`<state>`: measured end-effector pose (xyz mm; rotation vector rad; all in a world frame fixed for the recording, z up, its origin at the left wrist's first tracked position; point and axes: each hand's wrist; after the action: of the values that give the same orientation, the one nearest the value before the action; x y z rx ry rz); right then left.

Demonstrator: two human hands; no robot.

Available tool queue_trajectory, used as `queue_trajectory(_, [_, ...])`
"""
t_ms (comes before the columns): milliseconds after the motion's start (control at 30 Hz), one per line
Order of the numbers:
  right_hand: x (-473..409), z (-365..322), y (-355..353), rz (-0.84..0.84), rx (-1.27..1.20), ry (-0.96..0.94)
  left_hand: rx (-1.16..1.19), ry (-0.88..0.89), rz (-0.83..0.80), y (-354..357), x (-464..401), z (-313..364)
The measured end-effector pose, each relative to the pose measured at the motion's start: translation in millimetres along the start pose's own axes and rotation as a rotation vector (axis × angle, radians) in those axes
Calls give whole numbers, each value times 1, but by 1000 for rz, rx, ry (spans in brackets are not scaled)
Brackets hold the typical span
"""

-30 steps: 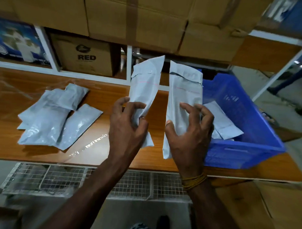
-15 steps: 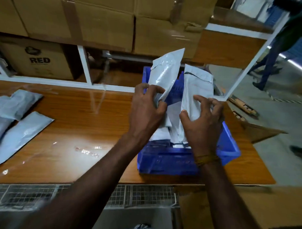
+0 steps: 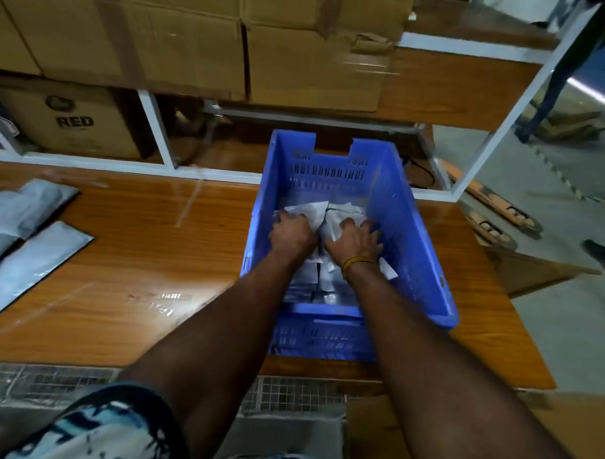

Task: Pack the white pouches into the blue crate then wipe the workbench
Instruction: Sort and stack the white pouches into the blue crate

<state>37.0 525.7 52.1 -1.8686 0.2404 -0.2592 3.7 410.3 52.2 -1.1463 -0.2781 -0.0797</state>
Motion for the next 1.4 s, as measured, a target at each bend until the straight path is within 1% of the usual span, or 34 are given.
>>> queue_trajectory(200, [-5, 11, 10, -167, -7, -13, -189, 32, -223, 33, -31, -12])
queue_trajectory(267, [-6, 11, 12, -188, -19, -1, -211, 56, -244, 36, -37, -13])
queue_trajectory(333, [-5, 7, 11, -165, -60, 15, -173, 82, -224, 25, -28, -13])
queue_trajectory(400, [-2, 2, 4, -77, -146, 23, -95, 99, -177, 10, -13, -13])
queue_trajectory(500, [10, -9, -9, 145, -308, -15, 109, 181, -58, -19, 12, -14])
queue_trajectory(633, [43, -36, -22, 430, -481, -201, 332, 386, 133, -58, 49, -43])
queue_trajectory(733, [75, -72, -26, 518, -585, -351, 456, 444, 250, -85, 74, -87])
queue_trajectory(800, [96, -104, -23, 515, -629, -435, 548, 395, 316, -100, 86, -124])
queue_trajectory(867, [115, -139, -16, 470, -657, -505, 594, 298, 355, -113, 95, -164])
queue_trajectory(1100, [167, -255, 29, 216, -653, -659, 526, 15, 497, -147, 113, -301])
queue_trajectory(1267, [196, -331, 68, 140, -670, -736, 520, -94, 540, -170, 124, -379])
queue_trajectory(1400, [218, -383, 95, 107, -694, -759, 547, -135, 562, -184, 130, -435])
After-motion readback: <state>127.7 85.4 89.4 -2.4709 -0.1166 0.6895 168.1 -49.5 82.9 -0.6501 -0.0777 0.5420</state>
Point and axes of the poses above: each hand's wrist, its own x-axis away from the middle knuckle, its own y-axis out of the palm, z = x × y, and after that the axes turned 7 degrees about -y, right-handed
